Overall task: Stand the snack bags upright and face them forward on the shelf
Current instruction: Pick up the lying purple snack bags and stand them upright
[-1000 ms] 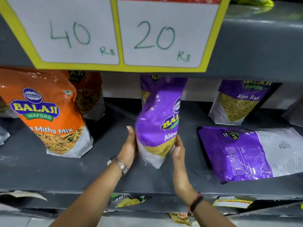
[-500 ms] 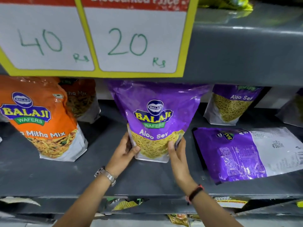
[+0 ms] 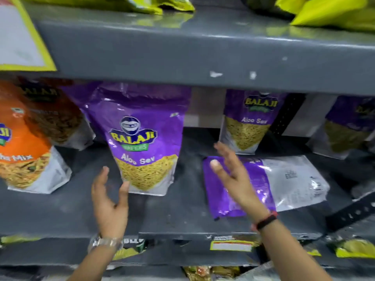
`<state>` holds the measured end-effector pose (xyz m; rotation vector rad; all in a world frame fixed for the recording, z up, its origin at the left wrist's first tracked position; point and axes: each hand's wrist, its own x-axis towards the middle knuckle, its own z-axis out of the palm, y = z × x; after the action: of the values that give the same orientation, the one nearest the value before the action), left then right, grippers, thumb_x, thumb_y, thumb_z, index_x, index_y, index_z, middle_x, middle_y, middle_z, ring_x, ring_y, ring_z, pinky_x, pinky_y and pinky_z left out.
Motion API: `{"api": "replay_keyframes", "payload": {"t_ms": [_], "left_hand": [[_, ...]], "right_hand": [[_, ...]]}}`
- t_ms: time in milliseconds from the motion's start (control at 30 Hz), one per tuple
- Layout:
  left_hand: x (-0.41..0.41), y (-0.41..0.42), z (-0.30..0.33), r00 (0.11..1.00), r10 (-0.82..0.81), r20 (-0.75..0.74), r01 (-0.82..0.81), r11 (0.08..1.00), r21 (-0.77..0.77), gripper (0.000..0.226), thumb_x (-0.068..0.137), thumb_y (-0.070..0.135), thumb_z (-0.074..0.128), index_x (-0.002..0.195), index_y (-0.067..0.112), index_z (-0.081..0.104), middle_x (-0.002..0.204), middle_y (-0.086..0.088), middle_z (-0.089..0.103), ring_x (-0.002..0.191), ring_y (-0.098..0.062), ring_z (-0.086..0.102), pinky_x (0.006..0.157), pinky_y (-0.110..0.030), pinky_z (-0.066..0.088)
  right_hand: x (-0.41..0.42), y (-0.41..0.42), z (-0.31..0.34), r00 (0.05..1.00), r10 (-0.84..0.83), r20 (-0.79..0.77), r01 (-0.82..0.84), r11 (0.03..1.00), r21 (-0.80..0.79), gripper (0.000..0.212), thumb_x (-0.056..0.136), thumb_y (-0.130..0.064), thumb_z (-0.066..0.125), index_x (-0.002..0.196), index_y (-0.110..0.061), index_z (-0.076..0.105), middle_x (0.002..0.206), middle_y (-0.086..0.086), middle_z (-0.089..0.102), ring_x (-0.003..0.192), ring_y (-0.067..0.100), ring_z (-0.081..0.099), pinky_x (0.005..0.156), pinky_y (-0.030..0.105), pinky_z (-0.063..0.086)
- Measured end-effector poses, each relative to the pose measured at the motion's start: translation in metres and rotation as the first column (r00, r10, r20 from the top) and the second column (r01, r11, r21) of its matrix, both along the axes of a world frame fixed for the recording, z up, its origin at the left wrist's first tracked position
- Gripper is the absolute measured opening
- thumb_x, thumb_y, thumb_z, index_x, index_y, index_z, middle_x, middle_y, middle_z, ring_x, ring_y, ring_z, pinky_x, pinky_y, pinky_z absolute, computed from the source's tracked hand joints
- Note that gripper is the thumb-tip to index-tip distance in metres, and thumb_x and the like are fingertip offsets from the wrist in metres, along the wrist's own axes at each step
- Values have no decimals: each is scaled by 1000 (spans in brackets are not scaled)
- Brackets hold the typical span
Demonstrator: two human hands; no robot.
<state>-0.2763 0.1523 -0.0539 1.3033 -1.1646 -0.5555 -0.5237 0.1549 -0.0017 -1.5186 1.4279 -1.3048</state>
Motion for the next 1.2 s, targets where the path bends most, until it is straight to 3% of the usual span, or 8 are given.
{"api": "replay_keyframes", "payload": {"t_ms": [100, 233, 400, 533, 700, 800, 967, 1200], "left_hand": [[-64, 35, 5, 995, -102, -4, 102, 995, 16, 40, 71, 36, 59, 108, 34, 45, 108, 6, 49, 99, -7, 49, 91, -14, 37], [-144, 50, 1, 784, -252, -567, 492, 809, 321, 32, 78, 2, 61, 96, 20, 42, 94, -1, 51, 86, -7, 51, 71, -13, 46], [-176, 34, -12, 397, -123, -910, 729, 645, 231, 13, 72, 9, 63, 79, 15, 55, 67, 5, 74, 68, -8, 67, 62, -23, 56], [-187, 34, -28, 182, -92, -979, 674, 737, 56, 73, 28, 32, 90, 91, 15, 58, 79, 1, 75, 74, -11, 70, 69, -30, 59], [-215, 34, -37, 232, -106, -967, 683, 725, 84, 72, 17, 36, 91, 80, 22, 61, 68, 8, 72, 65, -5, 65, 64, -18, 55], [-235, 29, -33, 314, -109, -943, 722, 673, 163, 37, 54, 10, 79, 85, 16, 59, 69, 6, 74, 68, -6, 68, 62, -17, 56], [-248, 19, -24, 432, -108, -895, 700, 666, 258, 19, 80, -6, 53, 93, 8, 55, 71, -1, 72, 66, -13, 68, 55, -27, 59], [-222, 10, -5, 433, -314, -845, 706, 701, 102, 19, 83, -7, 46, 82, 8, 58, 62, 3, 74, 63, -9, 69, 59, -28, 59]], "right_hand": [[-90, 3, 31, 939, -33, -342, 47, 998, 35, 28, 88, -14, 54, 115, -17, 54, 111, -2, 61, 95, 0, 56, 77, 6, 41], [-182, -14, 37, 735, -115, -668, 331, 921, 207, 46, 85, -44, 52, 120, -14, 55, 122, 18, 61, 108, 33, 58, 94, 38, 47], [-214, -13, 18, 857, -240, -455, 438, 804, 401, 57, 86, -50, 48, 129, -13, 46, 142, 14, 43, 129, 30, 40, 107, 36, 28], [-213, -11, -1, 886, -289, -363, 448, 738, 505, 57, 88, -47, 46, 126, -4, 46, 140, 18, 43, 128, 33, 40, 106, 37, 29], [-216, -5, -21, 913, -254, -320, 397, 735, 549, 83, 66, -60, 67, 131, -16, 39, 135, 8, 50, 122, 32, 48, 104, 39, 38], [-233, -11, -25, 953, -108, -285, 267, 746, 610, 108, 34, -76, 74, 124, -23, 48, 134, 3, 53, 122, 27, 50, 105, 46, 39], [-226, -1, -11, 979, -14, -201, 154, 698, 700, 96, 34, -64, 83, 113, -16, 58, 119, 8, 63, 108, 27, 58, 97, 43, 44], [-189, 39, -2, 997, -76, -11, 73, 892, 447, 45, 67, -23, 79, 104, -16, 54, 103, 7, 66, 87, 18, 61, 70, 28, 47]]}}
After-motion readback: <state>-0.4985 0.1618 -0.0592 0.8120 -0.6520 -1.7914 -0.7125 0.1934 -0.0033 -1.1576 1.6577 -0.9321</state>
